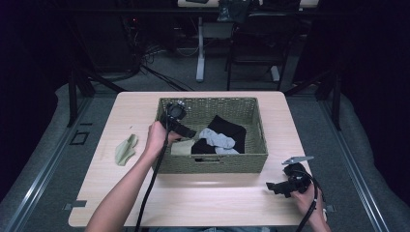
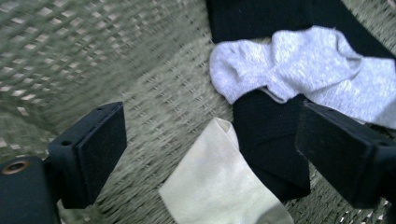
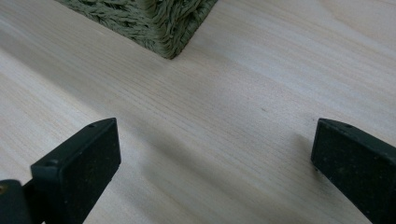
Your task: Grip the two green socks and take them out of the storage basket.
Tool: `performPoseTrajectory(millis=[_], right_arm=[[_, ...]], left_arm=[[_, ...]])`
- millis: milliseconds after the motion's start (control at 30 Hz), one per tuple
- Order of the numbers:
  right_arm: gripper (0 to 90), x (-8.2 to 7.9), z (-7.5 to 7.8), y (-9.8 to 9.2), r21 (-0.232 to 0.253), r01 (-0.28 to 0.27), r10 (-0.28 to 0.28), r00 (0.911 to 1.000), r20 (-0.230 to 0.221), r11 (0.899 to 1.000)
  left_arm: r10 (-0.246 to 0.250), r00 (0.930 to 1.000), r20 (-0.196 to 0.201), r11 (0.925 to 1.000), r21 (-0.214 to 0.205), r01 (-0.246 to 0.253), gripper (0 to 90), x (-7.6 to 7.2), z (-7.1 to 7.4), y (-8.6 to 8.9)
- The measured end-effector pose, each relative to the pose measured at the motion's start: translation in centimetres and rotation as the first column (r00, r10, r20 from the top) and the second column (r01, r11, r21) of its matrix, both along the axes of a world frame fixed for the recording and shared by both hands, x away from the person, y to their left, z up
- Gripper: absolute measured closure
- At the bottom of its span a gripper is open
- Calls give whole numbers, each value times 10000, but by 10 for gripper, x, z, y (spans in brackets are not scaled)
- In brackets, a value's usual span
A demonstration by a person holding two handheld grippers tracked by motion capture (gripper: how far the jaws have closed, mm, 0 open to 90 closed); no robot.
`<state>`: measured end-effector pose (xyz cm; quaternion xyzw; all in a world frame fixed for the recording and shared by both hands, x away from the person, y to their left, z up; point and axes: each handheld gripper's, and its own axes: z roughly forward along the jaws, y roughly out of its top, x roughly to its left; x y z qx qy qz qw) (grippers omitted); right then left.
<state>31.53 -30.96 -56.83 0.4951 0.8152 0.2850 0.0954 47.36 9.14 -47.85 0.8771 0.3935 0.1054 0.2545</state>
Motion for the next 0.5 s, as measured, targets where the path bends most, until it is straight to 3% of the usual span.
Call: performPoseTrajectory(millis=[133,300,500], right_arm=[[7,-1,1,0,-5,11,-11,10000,30,10000],[7,-1,1,0,-15,49,-49,10000,53,10000],[7,-1,1,0,5,38,-38,10000,86,10000]], left_arm=[[-120,9982,-580,9996,237,134,146,6,-15,-9],[-147,9953,-961,9986,491,195,177,12,-25,-12],[-462,9835,-1747,9905,1196,678,223,17,-36,-21]])
